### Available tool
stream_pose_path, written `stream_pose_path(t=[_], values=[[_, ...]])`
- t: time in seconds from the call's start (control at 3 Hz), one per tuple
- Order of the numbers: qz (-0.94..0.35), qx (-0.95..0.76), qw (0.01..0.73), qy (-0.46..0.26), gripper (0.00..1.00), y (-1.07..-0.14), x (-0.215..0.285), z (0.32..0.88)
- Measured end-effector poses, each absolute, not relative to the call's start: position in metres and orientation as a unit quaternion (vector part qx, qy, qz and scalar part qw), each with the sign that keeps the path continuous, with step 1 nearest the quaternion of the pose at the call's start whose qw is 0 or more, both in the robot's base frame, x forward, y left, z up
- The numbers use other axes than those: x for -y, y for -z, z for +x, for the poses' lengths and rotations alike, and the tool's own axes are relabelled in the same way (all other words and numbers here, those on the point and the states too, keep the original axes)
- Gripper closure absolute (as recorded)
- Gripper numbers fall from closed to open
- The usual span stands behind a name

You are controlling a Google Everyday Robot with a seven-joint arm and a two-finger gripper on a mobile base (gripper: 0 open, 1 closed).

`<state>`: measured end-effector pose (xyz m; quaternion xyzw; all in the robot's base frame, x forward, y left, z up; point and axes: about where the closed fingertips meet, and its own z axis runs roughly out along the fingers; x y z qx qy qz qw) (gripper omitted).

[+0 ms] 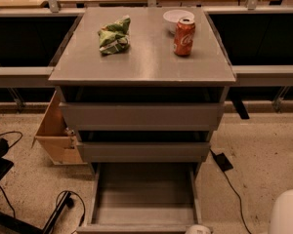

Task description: Close bottom drawer

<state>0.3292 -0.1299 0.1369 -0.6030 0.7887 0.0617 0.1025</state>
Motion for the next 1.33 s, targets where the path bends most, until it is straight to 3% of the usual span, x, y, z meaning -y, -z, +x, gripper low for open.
stream_pose_path(t=[0.33, 1.0, 1.33], values=[[-0.613, -0.777, 0.134, -0.049, 1.00, -0.132, 0.116, 0.351], [-0.618, -0.772, 0.141, -0.050, 1.00, -0.129, 0.110, 0.357], [-0.631, -0.757, 0.167, -0.024, 1.00, -0.132, 0.099, 0.392]])
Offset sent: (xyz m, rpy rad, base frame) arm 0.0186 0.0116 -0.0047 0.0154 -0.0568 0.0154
